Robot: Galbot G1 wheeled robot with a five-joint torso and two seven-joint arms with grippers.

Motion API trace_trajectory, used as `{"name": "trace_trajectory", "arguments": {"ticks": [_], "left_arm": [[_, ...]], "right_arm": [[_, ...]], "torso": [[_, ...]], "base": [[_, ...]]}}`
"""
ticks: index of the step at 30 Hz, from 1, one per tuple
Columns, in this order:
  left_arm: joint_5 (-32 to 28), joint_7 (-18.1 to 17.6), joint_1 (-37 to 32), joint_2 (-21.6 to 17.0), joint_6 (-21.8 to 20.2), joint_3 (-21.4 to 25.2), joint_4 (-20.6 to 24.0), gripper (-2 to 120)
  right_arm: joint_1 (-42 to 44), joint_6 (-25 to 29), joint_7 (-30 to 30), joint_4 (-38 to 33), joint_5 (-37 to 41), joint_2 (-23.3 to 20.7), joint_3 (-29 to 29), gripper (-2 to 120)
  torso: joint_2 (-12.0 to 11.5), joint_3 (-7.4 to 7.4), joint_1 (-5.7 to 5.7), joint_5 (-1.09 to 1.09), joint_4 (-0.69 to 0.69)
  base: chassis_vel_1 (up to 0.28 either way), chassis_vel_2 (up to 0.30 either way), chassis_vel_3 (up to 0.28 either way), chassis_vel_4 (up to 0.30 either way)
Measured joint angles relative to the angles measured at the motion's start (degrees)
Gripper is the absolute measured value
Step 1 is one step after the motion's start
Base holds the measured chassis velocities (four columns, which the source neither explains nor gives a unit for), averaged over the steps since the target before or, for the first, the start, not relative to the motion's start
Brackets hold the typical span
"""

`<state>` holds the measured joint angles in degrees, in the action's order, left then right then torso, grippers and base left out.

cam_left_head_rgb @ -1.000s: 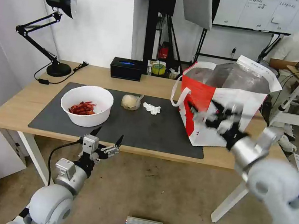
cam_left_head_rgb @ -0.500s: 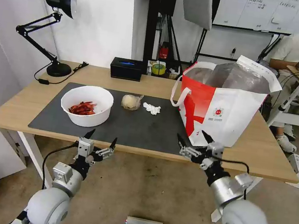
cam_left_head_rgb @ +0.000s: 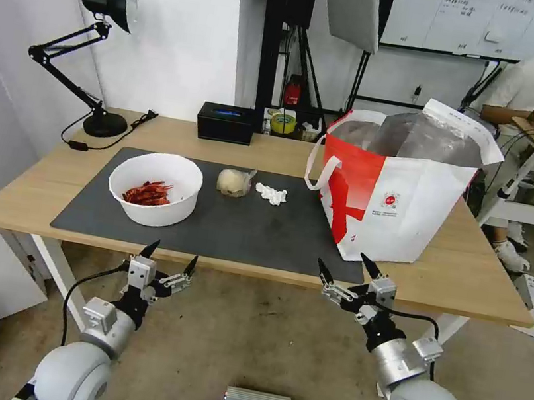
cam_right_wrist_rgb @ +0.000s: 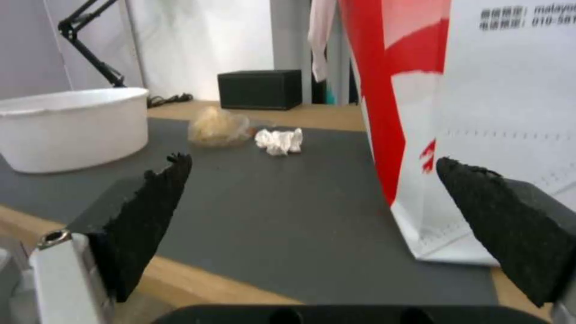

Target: Pick up the trash from the table and place it into the takeout bag.

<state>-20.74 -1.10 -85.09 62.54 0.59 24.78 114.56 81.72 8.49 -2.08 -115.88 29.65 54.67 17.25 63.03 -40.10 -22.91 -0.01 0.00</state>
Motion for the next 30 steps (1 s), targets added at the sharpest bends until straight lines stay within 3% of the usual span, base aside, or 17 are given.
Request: {"name": "trace_trajectory", "arguments": {"ticks": [30], "left_arm": [[-0.3, 0.0, -0.8, -0.9, 1.5, 1.9, -1.0, 100]], "right_arm": [[1.7, 0.9, -0.2, 2.6, -3.4, 5.8, -3.3, 100]], "torso": [[0.0, 0.00, 0.00, 0.01, -0.01]], "base": [[0.000, 0.000, 0.000, 0.000]]}}
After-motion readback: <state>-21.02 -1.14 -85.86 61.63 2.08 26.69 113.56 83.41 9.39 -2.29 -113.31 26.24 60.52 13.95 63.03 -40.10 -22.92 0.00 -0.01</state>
